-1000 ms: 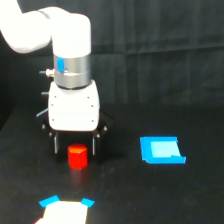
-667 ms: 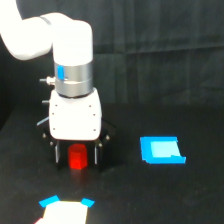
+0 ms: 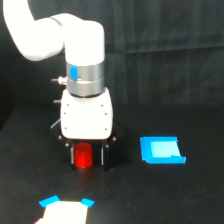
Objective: Pick up the red object from the table
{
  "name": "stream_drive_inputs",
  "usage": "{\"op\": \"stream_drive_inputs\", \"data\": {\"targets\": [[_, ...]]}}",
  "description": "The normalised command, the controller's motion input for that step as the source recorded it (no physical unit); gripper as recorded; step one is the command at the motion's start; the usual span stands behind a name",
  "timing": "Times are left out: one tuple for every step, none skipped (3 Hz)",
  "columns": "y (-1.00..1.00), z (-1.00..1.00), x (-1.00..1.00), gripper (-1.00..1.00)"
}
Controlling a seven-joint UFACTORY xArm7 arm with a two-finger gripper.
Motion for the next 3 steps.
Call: {"op": "stream_drive_inputs", "data": {"targets": [[0.30,0.35,-0.32,-0.91],[0.11,1.00,0.87,-0.81],[0.33,1.00,1.00,-0.33]]}}
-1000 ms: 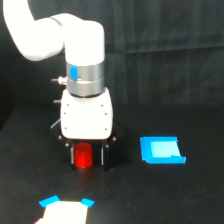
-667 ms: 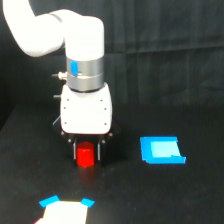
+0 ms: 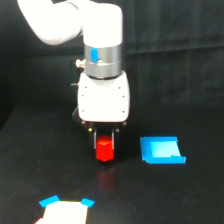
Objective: Pick up the red object from the table
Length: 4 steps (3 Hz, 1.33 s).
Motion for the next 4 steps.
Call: {"op": "stream_drive_inputs", "data": {"targets": [[-1.00,1.00,-0.17,-0.49],[-1.00,1.00,-0.41,-0.45],[0.48,1.00,0.48,-1.00],[0.37,1.00,0.00,-1.00]]}}
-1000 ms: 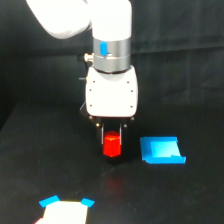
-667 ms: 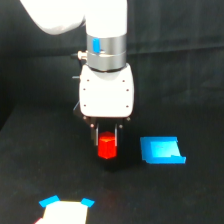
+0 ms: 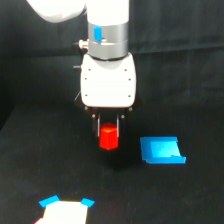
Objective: Pick up the red object from the table
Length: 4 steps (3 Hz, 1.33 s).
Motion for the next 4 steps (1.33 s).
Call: {"op": "stream_drive_inputs", "data": {"targets": [[0.08,0.94,-0.17,-0.99],[-0.15,1.00,0.23,-1.00],[-0.36,0.48,0.00,-0.96],[-0.17,0.34,-0.18,-0.57]]}}
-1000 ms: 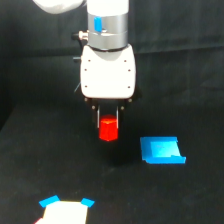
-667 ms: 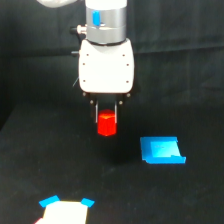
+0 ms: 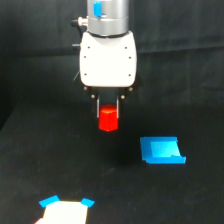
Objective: Pick up the red object from the table
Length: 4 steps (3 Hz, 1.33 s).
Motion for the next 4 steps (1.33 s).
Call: {"op": "stream_drive_inputs", "data": {"targets": [[-0.37,0.24,-0.45,-0.80],[-0.63,1.00,-0.31,-1.00],[0.37,0.15,-0.12,-0.97],[0.57,0.08,0.10,-1.00]]}}
